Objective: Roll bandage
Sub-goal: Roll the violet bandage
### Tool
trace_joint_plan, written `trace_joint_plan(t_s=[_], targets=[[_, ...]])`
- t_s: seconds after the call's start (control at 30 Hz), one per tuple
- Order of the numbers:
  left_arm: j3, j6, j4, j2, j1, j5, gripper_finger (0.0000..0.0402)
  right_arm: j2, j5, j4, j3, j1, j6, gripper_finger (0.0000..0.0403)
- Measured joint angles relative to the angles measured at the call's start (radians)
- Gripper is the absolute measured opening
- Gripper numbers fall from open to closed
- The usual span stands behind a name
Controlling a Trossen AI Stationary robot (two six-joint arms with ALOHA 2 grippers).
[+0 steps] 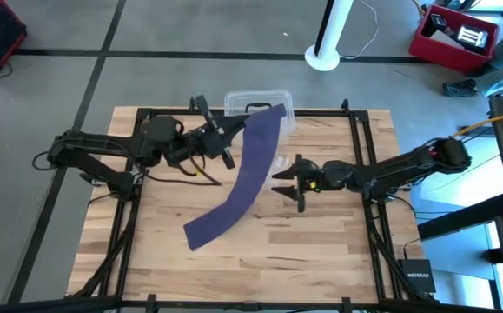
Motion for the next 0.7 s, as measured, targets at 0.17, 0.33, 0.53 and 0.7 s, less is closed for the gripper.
trace_joint_plan(t_s=[0.17, 0.33, 0.53, 0.7], targets=[[0.000, -0.005, -0.019, 0.000, 0.012, 0.005, 0.0010, 0.096, 0.148, -0.013, 0.059, -0.001, -0.002, 0.0197], [0.000, -0.006, -0.020, 0.000, 0.008, 0.016, 0.0011, 0.147, 0.266, -0.015, 0.082, -0.001, -0.046, 0.0186], [0.000, -0.012, -0.019, 0.001, -0.007, 0.025, 0.0011, 0.187, 0.317, 0.033, 0.090, -0.024, -0.125, 0.0183], [0.000, -0.021, -0.038, 0.001, -0.018, 0.033, 0.0011, 0.231, 0.126, 0.200, 0.090, -0.077, -0.155, 0.0183]])
